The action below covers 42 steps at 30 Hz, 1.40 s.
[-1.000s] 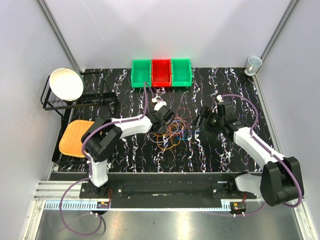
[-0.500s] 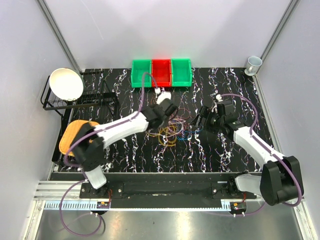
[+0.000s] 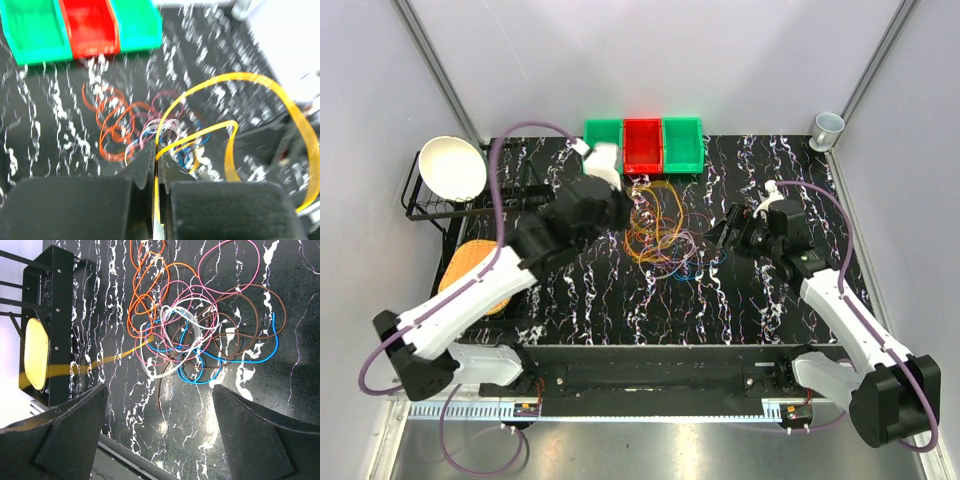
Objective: Untangle the cables
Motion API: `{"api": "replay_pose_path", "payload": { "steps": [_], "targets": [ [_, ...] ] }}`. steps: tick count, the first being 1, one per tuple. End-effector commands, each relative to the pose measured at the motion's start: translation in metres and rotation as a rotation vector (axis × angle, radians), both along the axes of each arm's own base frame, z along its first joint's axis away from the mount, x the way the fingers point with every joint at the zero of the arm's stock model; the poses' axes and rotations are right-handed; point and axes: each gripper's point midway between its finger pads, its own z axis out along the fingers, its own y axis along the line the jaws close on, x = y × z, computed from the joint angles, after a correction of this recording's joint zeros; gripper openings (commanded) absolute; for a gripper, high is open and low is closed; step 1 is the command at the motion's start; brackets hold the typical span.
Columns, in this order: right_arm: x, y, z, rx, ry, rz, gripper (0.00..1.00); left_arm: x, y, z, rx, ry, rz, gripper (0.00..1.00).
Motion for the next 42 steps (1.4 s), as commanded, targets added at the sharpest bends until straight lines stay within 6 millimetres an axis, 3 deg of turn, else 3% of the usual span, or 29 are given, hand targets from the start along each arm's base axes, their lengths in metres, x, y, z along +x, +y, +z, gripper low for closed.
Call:
{"api": "replay_pose_path", "payload": {
  "steps": [1, 3, 7, 11, 17, 20, 23, 28, 42],
  "targets": [
    [-0.004, 0.004, 0.016, 0.031, -0.040, 0.014, 0.92, -0.009, -0.026, -0.092, 0.082, 0.153, -0.113, 0.25],
    [-0.005, 0.004, 0.017, 0.035, -0.040, 0.015, 0.92, -0.015, -0.031, -0.112, 0.087, 0.201, -0.140, 0.64],
    [-0.008, 0.005, 0.021, 0.041, -0.042, 0.023, 0.92, -0.017, -0.023, -0.125, 0.112, 0.228, -0.111, 0.87],
    [-0.008, 0.010, 0.018, 0.054, -0.026, 0.045, 0.93, -0.016, -0.010, -0.124, 0.136, 0.214, -0.069, 0.89],
    [-0.013, 0.026, 0.004, 0.069, 0.025, 0.096, 0.92, -0.025, 0.005, -0.161, 0.160, 0.298, 0.002, 0.86],
    [-0.017, 0.033, -0.016, 0.016, 0.075, 0.100, 0.92, -0.036, 0.014, -0.198, 0.183, 0.365, 0.027, 0.85],
    [-0.023, 0.039, -0.042, -0.070, 0.149, 0.095, 0.90, -0.043, 0.016, -0.222, 0.175, 0.407, 0.031, 0.84],
    [-0.031, 0.044, -0.075, -0.115, 0.232, 0.102, 0.89, -0.043, 0.006, -0.245, 0.149, 0.423, 0.008, 0.83],
    [-0.031, 0.040, -0.081, -0.139, 0.234, 0.104, 0.90, -0.024, -0.008, -0.297, 0.247, 0.448, 0.022, 0.91]
  ]
}}
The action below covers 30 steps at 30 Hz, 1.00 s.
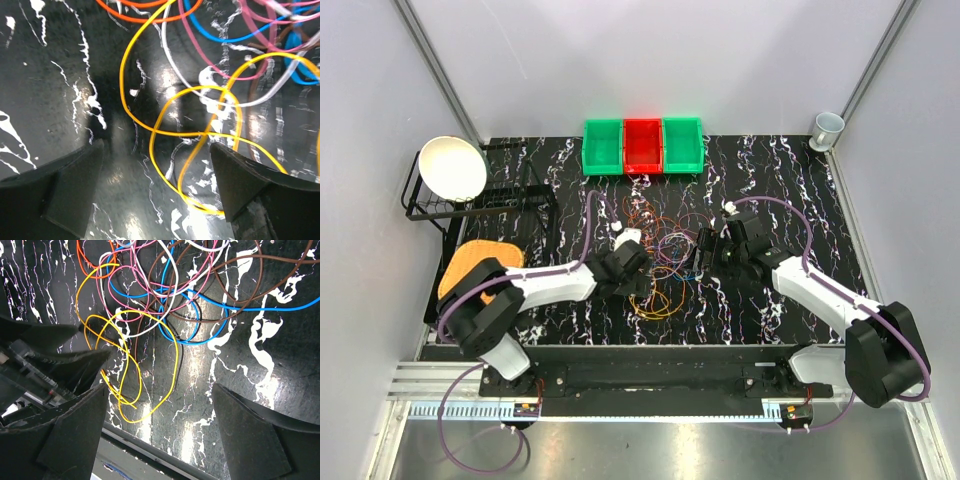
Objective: Untangle the cables
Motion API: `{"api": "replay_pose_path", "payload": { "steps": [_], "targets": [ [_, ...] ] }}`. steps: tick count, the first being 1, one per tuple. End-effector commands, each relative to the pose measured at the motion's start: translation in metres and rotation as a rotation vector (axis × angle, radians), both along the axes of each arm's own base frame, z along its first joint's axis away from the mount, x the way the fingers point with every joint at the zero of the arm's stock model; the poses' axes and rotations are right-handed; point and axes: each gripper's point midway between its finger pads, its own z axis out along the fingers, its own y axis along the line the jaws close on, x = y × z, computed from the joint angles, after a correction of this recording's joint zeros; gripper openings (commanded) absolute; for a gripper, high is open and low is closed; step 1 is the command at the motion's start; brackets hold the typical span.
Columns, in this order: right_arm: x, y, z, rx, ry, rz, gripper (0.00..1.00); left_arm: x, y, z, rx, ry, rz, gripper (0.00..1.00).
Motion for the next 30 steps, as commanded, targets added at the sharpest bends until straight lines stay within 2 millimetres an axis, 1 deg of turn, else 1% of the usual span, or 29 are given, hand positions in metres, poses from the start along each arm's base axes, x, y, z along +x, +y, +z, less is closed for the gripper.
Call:
{"api": "replay_pose_path", "payload": {
  "steps": [1, 6, 10, 13, 14, 16, 17, 20, 21, 24, 25, 28, 30],
  "targets": [
    [0.003, -0.001, -0.001, -0.019, -0.018, -0.004, 0.90, 0.021, -0.018, 0.012, -0.036, -0.067, 0.005, 0.90],
    [0.004, -0.001, -0.004, -0.029, -0.016, 0.005, 0.90, 0.027, -0.017, 0.004, 0.000, -0.077, 0.015, 0.89],
    [0.006, -0.001, -0.004, -0.034, -0.018, 0.013, 0.90, 0.034, -0.020, 0.008, 0.004, -0.096, 0.020, 0.88],
    [0.008, -0.001, -0.005, -0.041, -0.023, 0.011, 0.90, 0.039, -0.018, 0.007, 0.037, -0.107, 0.036, 0.84],
    [0.008, -0.002, -0.006, -0.046, -0.021, 0.012, 0.90, 0.043, -0.016, 0.005, 0.056, -0.112, 0.046, 0.81],
    [0.008, -0.002, -0.008, -0.049, -0.018, 0.015, 0.90, 0.048, -0.017, 0.006, 0.070, -0.122, 0.055, 0.78],
    [0.008, -0.002, -0.011, -0.054, -0.009, 0.015, 0.90, 0.050, -0.016, 0.003, 0.085, -0.125, 0.060, 0.77],
    [0.008, -0.002, -0.012, -0.058, -0.007, 0.017, 0.90, 0.054, -0.016, 0.000, 0.108, -0.134, 0.067, 0.65],
    [0.008, -0.002, -0.013, -0.060, -0.006, 0.017, 0.90, 0.056, -0.015, 0.000, 0.111, -0.138, 0.072, 0.57],
    [0.008, -0.002, -0.015, -0.064, -0.004, 0.015, 0.90, 0.060, -0.016, 0.000, 0.121, -0.149, 0.076, 0.43],
    [0.010, -0.002, -0.015, -0.064, -0.007, 0.016, 0.90, 0.061, -0.015, -0.002, 0.129, -0.146, 0.078, 0.29],
    [0.010, -0.001, -0.016, -0.065, 0.001, 0.017, 0.90, 0.062, -0.015, 0.000, 0.145, -0.147, 0.082, 0.00],
    [0.010, -0.001, -0.016, -0.064, 0.002, 0.018, 0.90, 0.061, -0.014, 0.004, 0.149, -0.150, 0.073, 0.00]
  ]
}}
